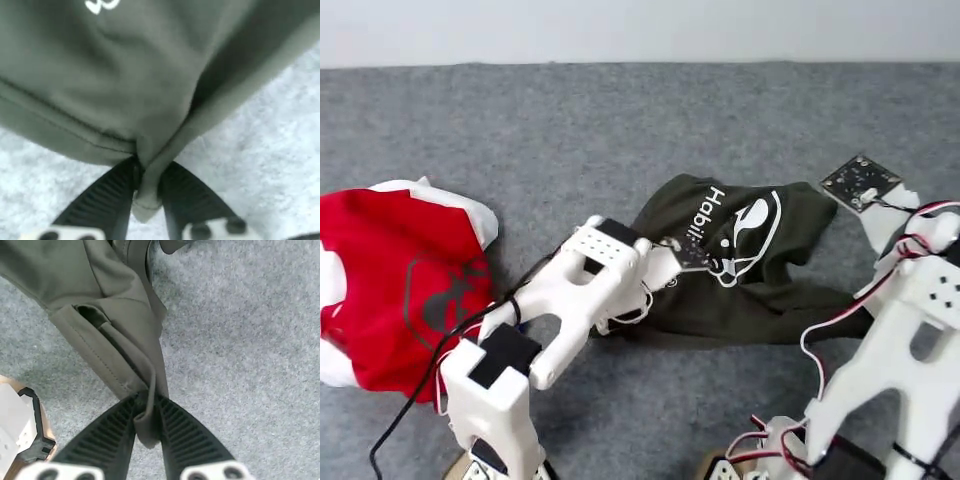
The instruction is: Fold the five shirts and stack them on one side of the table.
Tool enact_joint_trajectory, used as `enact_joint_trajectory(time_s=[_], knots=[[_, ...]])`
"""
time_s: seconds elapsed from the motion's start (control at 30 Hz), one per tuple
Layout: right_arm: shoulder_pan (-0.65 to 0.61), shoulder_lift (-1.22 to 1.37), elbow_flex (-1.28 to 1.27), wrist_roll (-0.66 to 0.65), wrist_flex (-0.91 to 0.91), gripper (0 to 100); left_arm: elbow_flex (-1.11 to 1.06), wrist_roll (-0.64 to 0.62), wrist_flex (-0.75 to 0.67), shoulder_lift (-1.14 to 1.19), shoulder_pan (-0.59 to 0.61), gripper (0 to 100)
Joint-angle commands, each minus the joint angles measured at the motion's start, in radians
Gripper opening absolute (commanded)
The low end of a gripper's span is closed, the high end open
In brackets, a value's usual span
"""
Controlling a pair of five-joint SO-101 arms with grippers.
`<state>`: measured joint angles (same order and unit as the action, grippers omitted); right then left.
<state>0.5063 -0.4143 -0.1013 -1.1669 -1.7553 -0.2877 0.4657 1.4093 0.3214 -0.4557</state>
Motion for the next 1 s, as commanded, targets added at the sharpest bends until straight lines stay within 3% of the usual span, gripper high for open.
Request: enact_joint_trajectory(time_s=[0.0,0.23,0.43,0.77,0.97], knots=[[-0.007,-0.096,0.02,0.011,-0.038,0.9,0.127,-0.006,0.135,-0.083,0.046,1],[-0.008,-0.182,0.184,0.026,-0.036,0.9,0.463,-0.012,0.313,-0.402,0.232,1],[-0.013,-0.183,0.417,0.118,0.067,0.9,0.713,-0.014,0.325,-0.562,0.35,1],[-0.013,-0.194,0.582,0.16,0.46,0.9,1.147,-0.008,0.308,-0.605,0.358,1],[-0.015,-0.194,0.634,0.16,0.668,0.9,1.297,0.011,0.258,-0.611,0.356,1]])
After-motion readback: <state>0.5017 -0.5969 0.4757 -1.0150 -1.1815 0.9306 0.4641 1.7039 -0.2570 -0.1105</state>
